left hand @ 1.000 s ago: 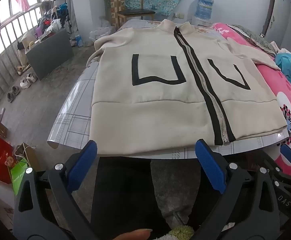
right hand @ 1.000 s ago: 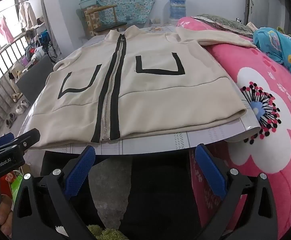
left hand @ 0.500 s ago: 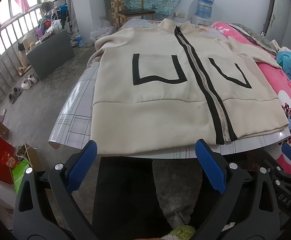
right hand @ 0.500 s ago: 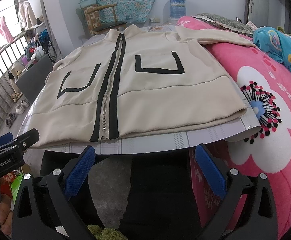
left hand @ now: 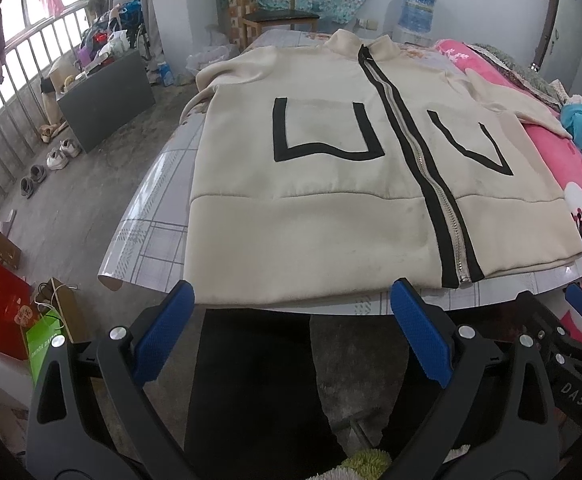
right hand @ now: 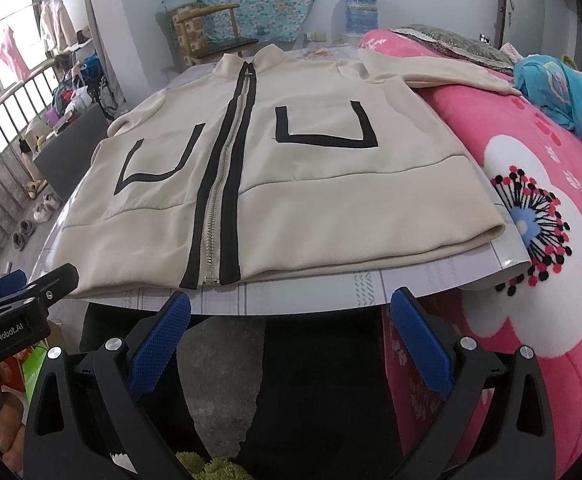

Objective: Fold large clothes

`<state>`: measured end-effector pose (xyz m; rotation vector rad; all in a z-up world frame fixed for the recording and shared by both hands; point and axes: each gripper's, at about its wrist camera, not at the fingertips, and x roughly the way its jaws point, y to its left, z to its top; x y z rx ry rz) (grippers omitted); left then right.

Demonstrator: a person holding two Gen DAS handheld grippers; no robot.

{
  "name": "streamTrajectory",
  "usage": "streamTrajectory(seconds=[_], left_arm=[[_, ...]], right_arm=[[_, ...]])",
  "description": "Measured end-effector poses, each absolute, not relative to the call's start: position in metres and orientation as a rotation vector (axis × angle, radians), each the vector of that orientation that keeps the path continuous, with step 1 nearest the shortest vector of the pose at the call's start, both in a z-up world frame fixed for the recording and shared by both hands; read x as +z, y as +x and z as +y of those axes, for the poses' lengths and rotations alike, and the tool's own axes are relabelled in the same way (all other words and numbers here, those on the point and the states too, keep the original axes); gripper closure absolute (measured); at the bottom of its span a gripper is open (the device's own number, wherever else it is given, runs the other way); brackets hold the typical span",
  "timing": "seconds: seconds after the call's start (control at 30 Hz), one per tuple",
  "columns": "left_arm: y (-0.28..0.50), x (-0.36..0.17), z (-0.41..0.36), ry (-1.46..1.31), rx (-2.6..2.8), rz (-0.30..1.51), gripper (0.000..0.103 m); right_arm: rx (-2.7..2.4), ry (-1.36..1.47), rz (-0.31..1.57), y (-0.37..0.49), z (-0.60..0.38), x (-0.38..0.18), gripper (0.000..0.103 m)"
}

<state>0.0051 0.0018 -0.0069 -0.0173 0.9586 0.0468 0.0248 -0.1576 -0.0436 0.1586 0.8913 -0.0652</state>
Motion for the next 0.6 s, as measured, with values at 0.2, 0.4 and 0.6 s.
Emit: streamTrajectory(seconds=[0.2,0.4,0.6], left_arm=[[0.0058,-0.0065,0.0015,-0.016,0.048,0.959,0.008],[0.0036,-0.0056,0.0025,-0.014,0.051,0.951,0.008],[0.0011,-0.0042,0.0027,-0.011,0.053,0.951,0.008]], right_arm=[[-0.066,0.155,0.894,0.0253,-0.1572,-0.0437,0.005],[-0.068,0.155,0.891,0.0254,-0.1573,-0.0427,0.005],[-0.068,0.152,0.885,0.0240,-0.1585,-0.0393,0.005]])
